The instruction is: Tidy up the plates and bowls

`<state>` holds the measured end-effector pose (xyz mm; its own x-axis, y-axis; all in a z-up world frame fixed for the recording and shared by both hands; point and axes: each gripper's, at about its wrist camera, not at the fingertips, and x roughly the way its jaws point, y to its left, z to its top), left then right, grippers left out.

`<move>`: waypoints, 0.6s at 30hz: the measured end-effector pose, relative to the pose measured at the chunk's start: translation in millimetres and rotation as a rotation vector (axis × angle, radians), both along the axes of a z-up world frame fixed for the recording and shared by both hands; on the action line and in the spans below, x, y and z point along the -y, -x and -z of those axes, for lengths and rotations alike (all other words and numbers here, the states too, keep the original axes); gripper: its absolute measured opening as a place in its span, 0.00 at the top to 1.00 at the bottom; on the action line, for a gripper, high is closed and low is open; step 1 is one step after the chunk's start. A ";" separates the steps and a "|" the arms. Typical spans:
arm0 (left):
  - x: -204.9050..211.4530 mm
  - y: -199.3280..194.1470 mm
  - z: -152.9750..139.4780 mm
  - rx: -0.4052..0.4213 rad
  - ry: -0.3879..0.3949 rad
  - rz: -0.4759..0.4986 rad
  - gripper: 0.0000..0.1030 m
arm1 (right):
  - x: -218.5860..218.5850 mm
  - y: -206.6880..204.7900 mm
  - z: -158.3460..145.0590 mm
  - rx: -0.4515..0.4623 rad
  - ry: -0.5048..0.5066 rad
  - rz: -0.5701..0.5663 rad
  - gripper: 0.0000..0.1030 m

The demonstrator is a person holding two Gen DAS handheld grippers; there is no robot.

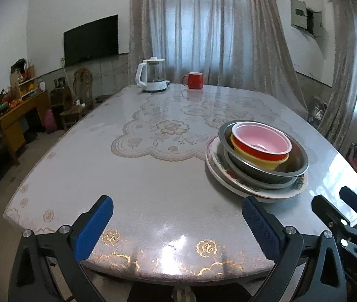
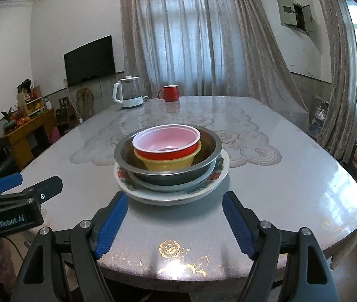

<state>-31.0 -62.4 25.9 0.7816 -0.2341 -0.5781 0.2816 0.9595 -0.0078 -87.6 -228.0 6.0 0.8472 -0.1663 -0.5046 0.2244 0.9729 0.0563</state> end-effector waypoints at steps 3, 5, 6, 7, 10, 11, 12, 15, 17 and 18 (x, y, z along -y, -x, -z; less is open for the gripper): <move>0.0 6.3 -3.5 0.027 0.009 0.017 0.00 | 1.0 -0.8 -0.6 0.000 -0.007 0.006 0.24; 0.8 8.1 -5.1 0.040 0.011 0.022 0.00 | 3.0 -1.9 0.1 -0.001 -0.017 0.011 0.24; 1.2 8.1 -5.3 0.041 0.007 0.022 0.00 | 3.7 -2.0 0.4 -0.001 -0.019 0.014 0.24; 2.2 8.3 -4.9 0.041 0.000 0.020 0.00 | 4.0 -2.3 1.1 -0.002 -0.022 0.015 0.24; 5.3 6.3 -2.9 0.032 -0.013 0.018 0.00 | 5.2 -2.1 1.9 -0.002 -0.026 0.014 0.24; 5.9 5.6 -2.4 0.029 -0.015 0.017 0.00 | 5.4 -2.5 2.3 -0.003 -0.027 0.013 0.24; 5.6 5.6 -1.9 0.028 -0.017 0.018 0.00 | 5.4 -2.4 2.4 -0.003 -0.027 0.013 0.24; 7.3 4.6 0.3 0.020 -0.031 0.013 0.00 | 6.7 -3.0 3.9 -0.009 -0.034 0.014 0.24; 8.2 3.6 2.3 0.012 -0.039 0.012 0.00 | 6.7 -4.1 5.6 -0.017 -0.040 0.014 0.24; 8.3 3.2 3.2 0.009 -0.043 0.010 0.00 | 6.9 -4.2 6.1 -0.019 -0.043 0.013 0.24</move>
